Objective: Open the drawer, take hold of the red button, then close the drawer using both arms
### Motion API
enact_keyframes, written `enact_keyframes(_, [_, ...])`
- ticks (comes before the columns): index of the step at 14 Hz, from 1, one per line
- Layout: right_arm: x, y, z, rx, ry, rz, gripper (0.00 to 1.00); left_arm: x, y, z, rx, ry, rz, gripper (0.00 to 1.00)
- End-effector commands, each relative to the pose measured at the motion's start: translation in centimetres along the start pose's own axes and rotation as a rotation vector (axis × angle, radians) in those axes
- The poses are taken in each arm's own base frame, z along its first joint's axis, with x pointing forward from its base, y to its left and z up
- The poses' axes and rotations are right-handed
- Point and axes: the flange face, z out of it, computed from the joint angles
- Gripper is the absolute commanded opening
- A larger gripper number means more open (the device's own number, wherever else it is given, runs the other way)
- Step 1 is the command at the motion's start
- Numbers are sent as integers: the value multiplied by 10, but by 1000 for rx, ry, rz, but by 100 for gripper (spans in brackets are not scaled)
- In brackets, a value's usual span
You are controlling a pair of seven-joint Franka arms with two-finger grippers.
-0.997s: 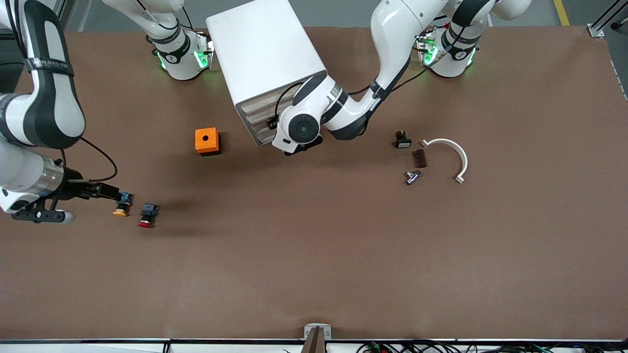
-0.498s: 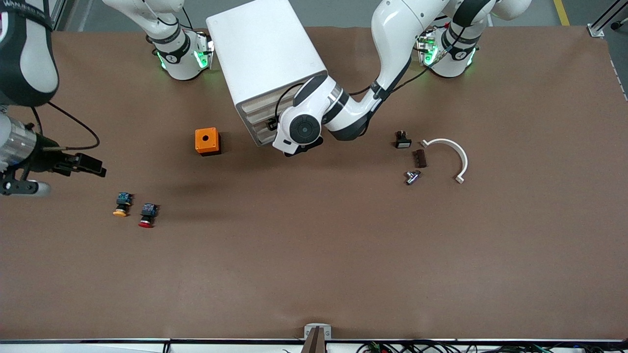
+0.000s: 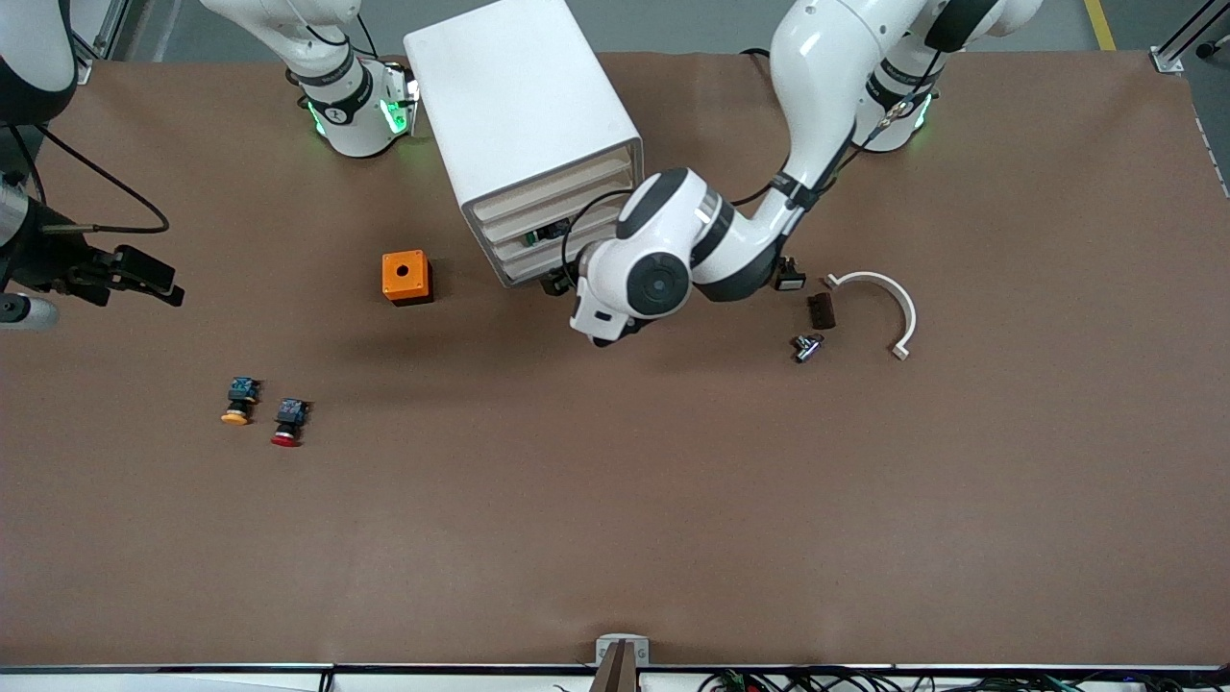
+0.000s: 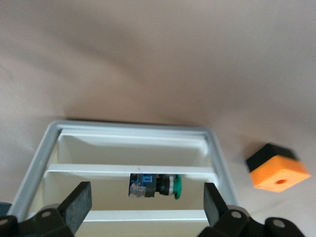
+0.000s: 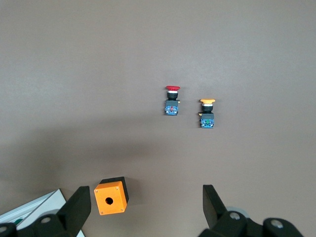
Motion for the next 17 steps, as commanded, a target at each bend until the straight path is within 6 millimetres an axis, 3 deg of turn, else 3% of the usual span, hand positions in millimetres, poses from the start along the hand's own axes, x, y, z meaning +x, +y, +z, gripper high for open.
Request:
enact_keyframes(1, [-7,-5,-14,-17,10,-17,100,33,-19,-54,-40,69,-38,100])
enact_keyframes(3, [-8,-8,-15,-16,4,-22,100,69,-40,-90,-33,166,-62,100])
enact_keyframes(8, [-7,-12,-34,-70,30,-45,100,125,-78,-147,-52,261,-131,100])
enact_keyframes(11, [-7,-10,-36,-72,32,-39,100,143,-94,-167,-45,312,-149,100])
enact_keyframes(17, [-8,3,-42,-64,31,-17,100,150,-101,-177,-46,330,-156,100])
